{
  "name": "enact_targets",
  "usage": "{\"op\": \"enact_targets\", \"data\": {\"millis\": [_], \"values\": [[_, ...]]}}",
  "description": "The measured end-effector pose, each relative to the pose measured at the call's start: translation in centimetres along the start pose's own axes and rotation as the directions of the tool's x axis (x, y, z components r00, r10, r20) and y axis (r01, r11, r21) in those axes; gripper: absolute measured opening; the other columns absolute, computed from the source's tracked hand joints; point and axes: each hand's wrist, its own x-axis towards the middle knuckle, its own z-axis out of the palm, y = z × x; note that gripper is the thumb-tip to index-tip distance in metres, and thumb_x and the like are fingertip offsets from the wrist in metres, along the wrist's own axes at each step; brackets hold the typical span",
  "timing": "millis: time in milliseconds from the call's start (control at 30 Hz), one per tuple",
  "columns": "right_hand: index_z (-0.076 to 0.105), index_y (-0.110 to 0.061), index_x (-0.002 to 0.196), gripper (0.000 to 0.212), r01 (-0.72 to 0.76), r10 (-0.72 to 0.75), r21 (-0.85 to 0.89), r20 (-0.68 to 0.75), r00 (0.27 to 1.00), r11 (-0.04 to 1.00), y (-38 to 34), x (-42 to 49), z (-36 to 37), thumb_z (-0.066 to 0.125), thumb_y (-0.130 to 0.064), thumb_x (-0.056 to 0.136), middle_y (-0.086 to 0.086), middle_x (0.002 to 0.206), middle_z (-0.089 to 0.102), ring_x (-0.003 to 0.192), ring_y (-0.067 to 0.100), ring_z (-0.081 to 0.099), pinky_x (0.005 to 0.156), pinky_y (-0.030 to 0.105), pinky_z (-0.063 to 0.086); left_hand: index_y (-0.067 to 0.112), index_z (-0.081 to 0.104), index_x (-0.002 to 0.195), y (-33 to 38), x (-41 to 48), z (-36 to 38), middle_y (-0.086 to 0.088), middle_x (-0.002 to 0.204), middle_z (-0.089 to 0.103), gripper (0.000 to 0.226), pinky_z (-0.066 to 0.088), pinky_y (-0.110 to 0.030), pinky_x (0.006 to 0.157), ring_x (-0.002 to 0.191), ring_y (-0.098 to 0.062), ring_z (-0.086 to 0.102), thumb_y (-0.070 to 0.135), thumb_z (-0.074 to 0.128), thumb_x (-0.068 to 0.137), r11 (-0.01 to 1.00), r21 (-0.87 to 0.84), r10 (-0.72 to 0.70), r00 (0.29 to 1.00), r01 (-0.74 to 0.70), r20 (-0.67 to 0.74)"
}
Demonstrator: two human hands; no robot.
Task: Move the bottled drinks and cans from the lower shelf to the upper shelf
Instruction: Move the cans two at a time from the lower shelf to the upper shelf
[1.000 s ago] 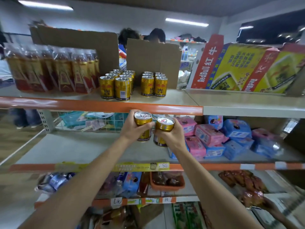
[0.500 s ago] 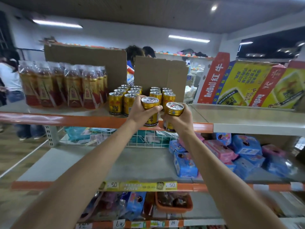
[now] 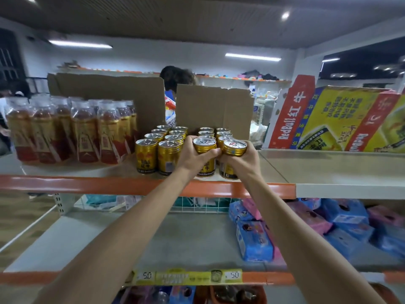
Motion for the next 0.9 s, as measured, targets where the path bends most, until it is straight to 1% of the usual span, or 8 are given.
{"op": "enact_targets", "data": {"millis": [167,333,467,533,600,633,767,900], "values": [[0.055,-0.014,0.108,0.063,-0.005,0.007,-0.028,0.087,0.996,1.0,2.0,1.7,0.0,0.093,-0.007,0.057,0.002,0.101,0.069,0.091,0.018,0.068,0.082,0.035,0.058,0.021,0.044,0.117,-1.4,1.8,1.1,0.0,0.112,0.058,0.066,0.051,-0.03,0.086,0.103,-0.017,0.059,0.04,0.085,0.069,0.999,0.033,-0.031,0.998,0.032,-0.049],[0.055,-0.027,0.098,0.062,-0.03,0.031,-0.008,0.117,0.993,1.0,3.2,3.1,0.3,0.093,-0.018,0.05,0.001,0.101,0.071,0.095,0.019,0.069,0.088,0.048,0.057,0.018,0.043,0.118,-2.7,2.4,1.7,-0.002,0.115,0.059,0.064,0.051,-0.03,0.089,0.106,-0.017,0.06,0.034,0.085,0.072,0.996,0.056,-0.059,0.996,0.063,-0.073],[0.06,-0.027,0.085,0.046,0.014,-0.014,-0.001,0.17,0.985,1.0,3.2,3.3,0.5,0.091,-0.004,0.059,-0.004,0.091,0.072,0.09,0.02,0.071,0.085,0.049,0.058,0.016,0.042,0.12,-2.6,2.6,1.8,-0.002,0.117,0.057,0.064,0.047,-0.027,0.085,0.106,-0.016,0.057,0.034,0.083,0.074,0.995,0.056,-0.075,0.995,0.079,-0.061],[0.067,-0.023,0.091,0.045,0.016,-0.019,0.014,0.222,0.975,1.0,3.1,3.2,0.4,0.092,-0.014,0.055,0.0,0.094,0.075,0.091,0.021,0.072,0.083,0.051,0.059,0.015,0.041,0.12,-2.7,2.4,1.8,-0.003,0.118,0.056,0.064,0.047,-0.027,0.086,0.107,-0.016,0.057,0.033,0.082,0.075,0.995,0.052,-0.081,0.996,0.083,-0.039],[0.068,-0.017,0.101,0.058,0.005,-0.016,0.044,0.252,0.968,0.999,3.2,3.1,0.3,0.091,-0.026,0.048,0.005,0.098,0.076,0.091,0.023,0.073,0.082,0.05,0.059,0.016,0.041,0.121,-2.7,2.2,1.8,-0.002,0.117,0.057,0.063,0.047,-0.026,0.084,0.106,-0.015,0.057,0.033,0.082,0.076,0.995,0.036,-0.095,0.995,0.096,-0.024],[0.068,-0.016,0.102,0.059,-0.001,-0.014,0.057,0.26,0.965,0.998,3.1,2.9,0.1,0.092,-0.025,0.048,0.005,0.098,0.076,0.091,0.022,0.073,0.082,0.048,0.06,0.016,0.041,0.121,-2.7,2.2,1.8,-0.002,0.118,0.057,0.063,0.046,-0.026,0.084,0.107,-0.015,0.057,0.034,0.082,0.076,0.995,0.03,-0.1,0.995,0.1,-0.02],[0.067,-0.016,0.088,0.041,0.004,-0.029,0.081,0.31,0.95,0.997,2.8,2.6,-0.5,0.087,0.004,0.057,0.003,0.087,0.075,0.082,0.017,0.072,0.075,0.037,0.06,0.017,0.038,0.12,-2.8,2.4,1.7,-0.004,0.119,0.055,0.066,0.05,-0.031,0.088,0.109,-0.018,0.057,0.028,0.084,0.073,0.989,-0.023,-0.146,0.989,0.145,-0.021],[0.053,-0.02,0.084,0.05,-0.022,-0.002,0.083,0.289,0.957,0.996,2.8,2.8,-0.6,0.077,0.019,0.063,-0.002,0.087,0.066,0.078,0.008,0.064,0.069,0.024,0.056,0.022,0.034,0.118,-3.0,2.5,1.4,-0.009,0.121,0.052,0.079,0.053,-0.039,0.09,0.11,-0.024,0.057,0.027,0.078,0.052,0.978,-0.088,-0.189,0.982,0.191,0.022]]}}
